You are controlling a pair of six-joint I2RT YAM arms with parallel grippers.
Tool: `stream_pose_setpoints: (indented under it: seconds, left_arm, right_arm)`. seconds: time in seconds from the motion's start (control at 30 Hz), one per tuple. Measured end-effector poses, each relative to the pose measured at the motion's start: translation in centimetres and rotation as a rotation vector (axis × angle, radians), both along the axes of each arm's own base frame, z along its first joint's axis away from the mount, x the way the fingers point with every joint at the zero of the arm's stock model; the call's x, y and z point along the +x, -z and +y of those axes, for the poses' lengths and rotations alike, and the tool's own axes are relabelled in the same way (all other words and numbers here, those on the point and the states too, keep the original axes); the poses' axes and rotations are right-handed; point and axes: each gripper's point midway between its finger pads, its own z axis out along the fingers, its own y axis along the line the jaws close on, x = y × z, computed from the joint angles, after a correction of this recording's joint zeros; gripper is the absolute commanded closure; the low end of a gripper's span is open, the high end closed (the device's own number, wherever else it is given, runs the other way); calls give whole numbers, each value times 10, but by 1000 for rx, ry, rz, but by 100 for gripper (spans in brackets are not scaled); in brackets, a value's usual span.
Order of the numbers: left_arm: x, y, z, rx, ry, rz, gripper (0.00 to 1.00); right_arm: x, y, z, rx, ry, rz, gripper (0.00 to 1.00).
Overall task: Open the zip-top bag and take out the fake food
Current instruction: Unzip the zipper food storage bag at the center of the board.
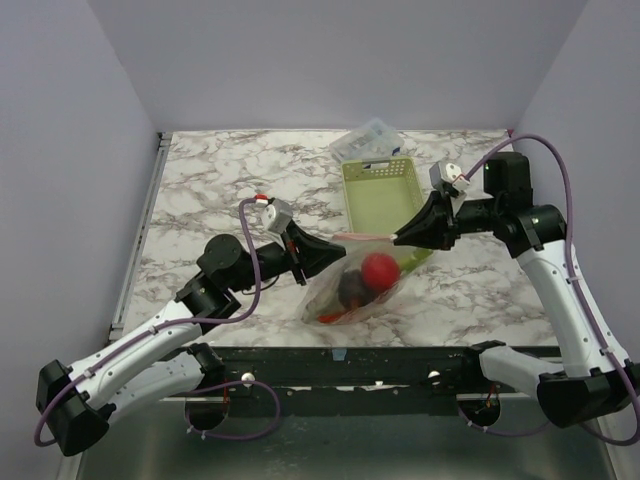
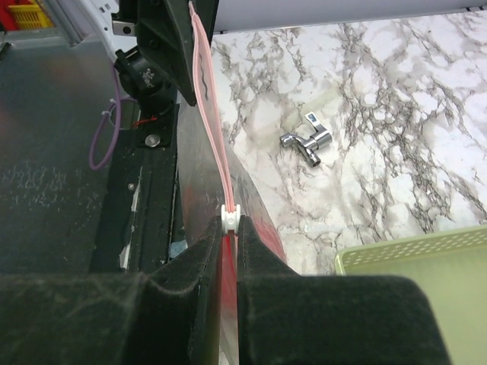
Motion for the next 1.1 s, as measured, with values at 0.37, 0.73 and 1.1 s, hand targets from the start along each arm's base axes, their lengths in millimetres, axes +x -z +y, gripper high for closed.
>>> stream_pose_setpoints:
  seconds: [0.37, 0.73, 1.1]
  left_arm:
    - [1, -1, 5, -5, -29, 0, 100]
    - [0, -4, 11, -12, -47, -20, 100]
    - [1, -3, 15, -11, -68, -31, 100]
  right_arm:
    - [4, 4, -14, 2, 64, 6, 97]
    - [13, 1, -27, 14, 133, 10, 97]
    - [20, -1, -39, 28, 198, 19, 97]
